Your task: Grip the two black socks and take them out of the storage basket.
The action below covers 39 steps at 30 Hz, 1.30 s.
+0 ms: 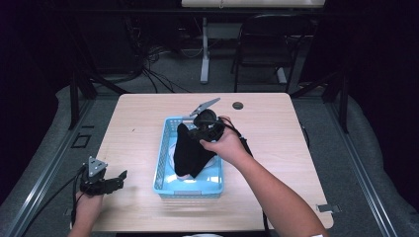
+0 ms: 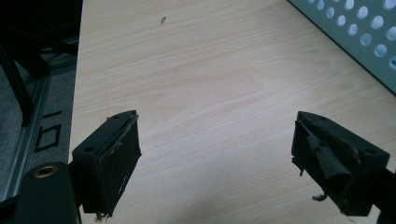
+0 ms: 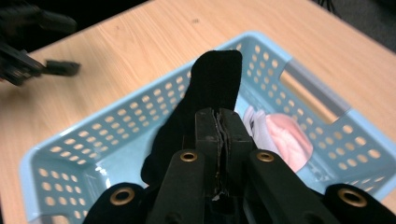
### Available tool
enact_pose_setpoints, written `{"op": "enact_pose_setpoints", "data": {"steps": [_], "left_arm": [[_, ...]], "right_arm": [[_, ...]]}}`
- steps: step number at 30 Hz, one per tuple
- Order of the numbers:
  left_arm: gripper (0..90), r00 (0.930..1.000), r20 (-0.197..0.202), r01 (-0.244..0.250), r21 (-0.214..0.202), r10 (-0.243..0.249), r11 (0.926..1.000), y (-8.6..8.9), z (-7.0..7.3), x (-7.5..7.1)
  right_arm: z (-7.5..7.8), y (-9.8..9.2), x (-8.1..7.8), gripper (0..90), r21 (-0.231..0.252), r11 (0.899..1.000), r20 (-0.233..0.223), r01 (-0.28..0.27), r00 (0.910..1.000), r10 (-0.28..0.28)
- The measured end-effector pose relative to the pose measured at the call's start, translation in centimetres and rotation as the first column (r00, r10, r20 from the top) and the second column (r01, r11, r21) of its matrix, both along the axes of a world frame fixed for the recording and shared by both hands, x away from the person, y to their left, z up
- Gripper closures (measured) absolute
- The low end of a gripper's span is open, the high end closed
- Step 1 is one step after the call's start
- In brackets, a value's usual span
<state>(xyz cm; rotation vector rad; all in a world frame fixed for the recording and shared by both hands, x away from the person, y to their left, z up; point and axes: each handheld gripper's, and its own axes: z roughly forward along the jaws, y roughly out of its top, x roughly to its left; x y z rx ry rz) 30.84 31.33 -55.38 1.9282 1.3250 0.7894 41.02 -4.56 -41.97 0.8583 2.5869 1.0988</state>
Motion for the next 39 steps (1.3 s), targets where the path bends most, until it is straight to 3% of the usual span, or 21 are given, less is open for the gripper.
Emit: {"op": "enact_pose_setpoints", "data": {"steps": [8, 14, 24, 39], "left_arm": [[15.5, 1.0, 0.0, -0.002, -0.003, 0.002, 1.0, 0.1, 0.0, 0.0], [15.5, 1.0, -0.001, -0.002, -0.002, 0.002, 1.0, 0.1, 0.0, 0.0], [15.5, 1.0, -0.004, -0.003, -0.003, 0.003, 1.0, 0.1, 0.0, 0.0], [15.5, 1.0, -0.008, -0.001, -0.001, 0.001, 1.0, 0.0, -0.1, 0.0]], "right_arm": [[3.5, -1.1, -1.0, 87.8, 0.049, 0.999, 0.048, 0.003, 0.9988, -0.005], [4.9, -1.9, -1.5, 87.9, 0.062, 0.998, 0.071, 0.006, 0.9974, -0.01], [6.0, -4.0, -2.3, 87.9, 0.073, 0.997, 0.096, 0.028, 0.9948, -0.035], [7.6, -10.7, -3.9, 87.9, 0.067, 0.988, 0.132, 0.139, 0.9802, -0.147]]}}
